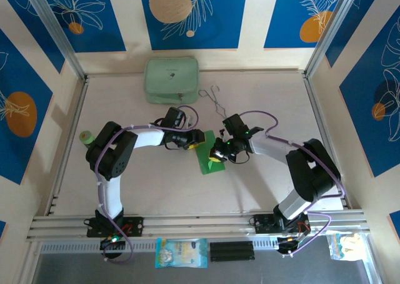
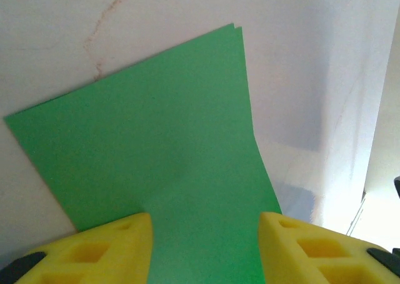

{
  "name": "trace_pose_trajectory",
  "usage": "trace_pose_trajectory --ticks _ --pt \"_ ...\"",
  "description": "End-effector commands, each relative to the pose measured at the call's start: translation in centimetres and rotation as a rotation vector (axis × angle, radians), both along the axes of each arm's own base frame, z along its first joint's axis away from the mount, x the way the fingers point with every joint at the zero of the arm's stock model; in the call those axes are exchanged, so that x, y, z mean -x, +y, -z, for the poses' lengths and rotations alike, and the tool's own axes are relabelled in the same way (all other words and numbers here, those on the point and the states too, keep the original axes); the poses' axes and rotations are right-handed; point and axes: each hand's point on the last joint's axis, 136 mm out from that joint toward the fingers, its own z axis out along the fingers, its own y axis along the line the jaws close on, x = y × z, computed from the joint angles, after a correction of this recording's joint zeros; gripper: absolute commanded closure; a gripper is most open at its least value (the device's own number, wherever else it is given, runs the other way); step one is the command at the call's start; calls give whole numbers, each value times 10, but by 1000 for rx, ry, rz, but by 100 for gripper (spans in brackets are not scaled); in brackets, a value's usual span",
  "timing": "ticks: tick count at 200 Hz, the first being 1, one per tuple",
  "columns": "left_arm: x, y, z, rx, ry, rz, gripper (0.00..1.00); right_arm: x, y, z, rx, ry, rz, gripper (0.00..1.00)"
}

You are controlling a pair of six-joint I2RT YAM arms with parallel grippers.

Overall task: Fold a paper plane with a square sheet of paper (pick it up from the middle)
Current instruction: Fold the triangle a second time at the center of the table.

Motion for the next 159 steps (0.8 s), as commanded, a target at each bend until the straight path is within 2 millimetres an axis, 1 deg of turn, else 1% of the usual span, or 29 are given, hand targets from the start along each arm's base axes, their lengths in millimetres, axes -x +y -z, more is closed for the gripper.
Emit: trace_pose_trajectory --ticks 1,35,70,118,159 --pt "8 3 20 -60 38 14 52 -4 14 -1 -31 -6 -33 100" --pt "7 4 21 -65 38 7 55 -17 18 7 -27 -17 15 100" --pt "8 5 23 -71 44 2 57 -25 19 13 -26 -22 65 100" --pt "9 6 25 -75 50 -1 60 -27 22 19 -18 -11 61 100" --pt "10 7 27 -77 53 -3 62 -28 20 24 0 -8 68 100"
